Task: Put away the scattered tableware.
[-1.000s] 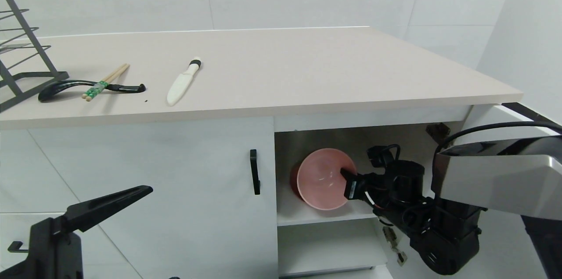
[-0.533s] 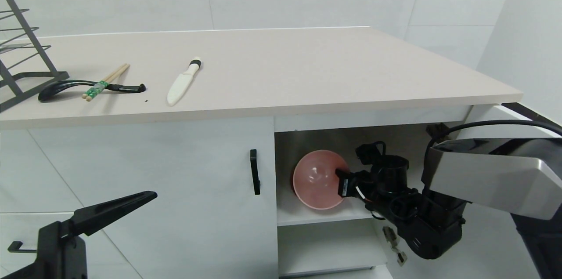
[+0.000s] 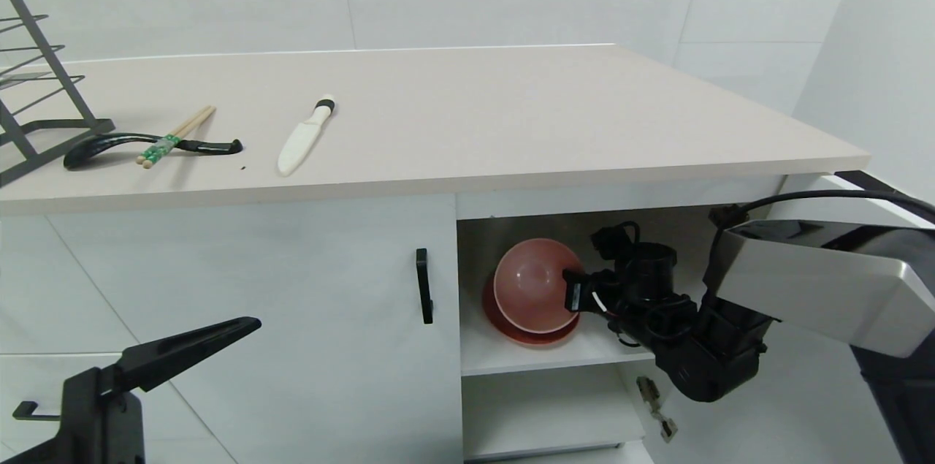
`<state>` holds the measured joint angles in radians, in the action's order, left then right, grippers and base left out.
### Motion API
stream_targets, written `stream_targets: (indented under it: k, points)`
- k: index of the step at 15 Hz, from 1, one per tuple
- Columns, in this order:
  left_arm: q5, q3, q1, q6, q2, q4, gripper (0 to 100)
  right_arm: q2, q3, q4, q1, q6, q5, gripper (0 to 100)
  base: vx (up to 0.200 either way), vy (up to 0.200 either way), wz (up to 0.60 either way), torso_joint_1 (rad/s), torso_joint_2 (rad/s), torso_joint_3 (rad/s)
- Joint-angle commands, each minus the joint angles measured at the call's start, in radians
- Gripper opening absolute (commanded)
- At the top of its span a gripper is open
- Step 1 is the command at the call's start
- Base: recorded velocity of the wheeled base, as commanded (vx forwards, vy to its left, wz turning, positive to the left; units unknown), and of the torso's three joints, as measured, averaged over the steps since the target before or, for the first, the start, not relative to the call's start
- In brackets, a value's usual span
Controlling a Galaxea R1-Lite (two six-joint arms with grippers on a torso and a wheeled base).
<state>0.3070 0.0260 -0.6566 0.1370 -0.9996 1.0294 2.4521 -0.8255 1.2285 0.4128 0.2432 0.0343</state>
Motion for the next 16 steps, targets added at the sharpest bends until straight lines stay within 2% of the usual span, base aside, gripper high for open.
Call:
stream_targets:
  k: [1,14,15,16]
  points:
    - [0.001,-0.001,0.000,0.000,-0.004,0.000,100,0.002,-0.004,0.000,-0.002,0.001,-0.002,0,0.000,0.000,0.00,0.000,0.00,0.000]
    - [0.001,-0.003,0.002,0.001,-0.004,-0.002,100,0.059,0.000,0.014,0.003,-0.036,-0.004,0,0.000,0.000,0.00,0.000,0.00,0.000]
    - [0.001,-0.003,0.002,0.001,-0.004,-0.002,100,0.062,-0.001,0.014,0.004,-0.036,-0.004,100,0.000,0.000,0.00,0.000,0.00,0.000]
    - [0.001,-0.003,0.002,0.001,-0.004,-0.002,100,0.062,-0.001,0.014,0.004,-0.036,-0.004,100,0.000,0.000,0.00,0.000,0.00,0.000]
